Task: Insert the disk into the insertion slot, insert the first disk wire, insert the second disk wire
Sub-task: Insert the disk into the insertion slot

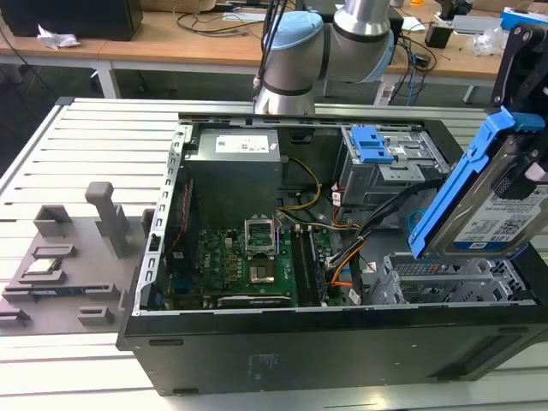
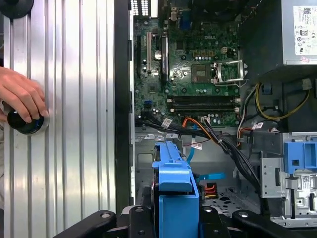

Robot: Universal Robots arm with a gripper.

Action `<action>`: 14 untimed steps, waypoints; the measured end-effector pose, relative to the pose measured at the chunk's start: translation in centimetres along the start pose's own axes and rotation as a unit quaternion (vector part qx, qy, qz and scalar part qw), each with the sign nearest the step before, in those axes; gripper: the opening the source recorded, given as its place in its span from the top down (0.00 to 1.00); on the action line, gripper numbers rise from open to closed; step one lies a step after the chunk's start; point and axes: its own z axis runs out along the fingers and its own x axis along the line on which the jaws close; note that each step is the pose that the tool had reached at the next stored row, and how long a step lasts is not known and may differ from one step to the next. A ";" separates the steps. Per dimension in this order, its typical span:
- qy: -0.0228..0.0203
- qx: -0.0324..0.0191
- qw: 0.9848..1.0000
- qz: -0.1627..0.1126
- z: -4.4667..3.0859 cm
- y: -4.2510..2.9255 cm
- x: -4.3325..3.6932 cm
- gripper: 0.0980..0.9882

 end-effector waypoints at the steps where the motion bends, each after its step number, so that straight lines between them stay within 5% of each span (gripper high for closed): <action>1: 0.000 0.000 1.000 0.000 0.34 -0.05 -0.03 0.70; 9: 0.000 -0.002 1.000 0.000 2.65 -0.31 -0.36 0.70; 14: 0.000 -0.003 1.000 0.000 3.44 -0.39 -1.19 0.70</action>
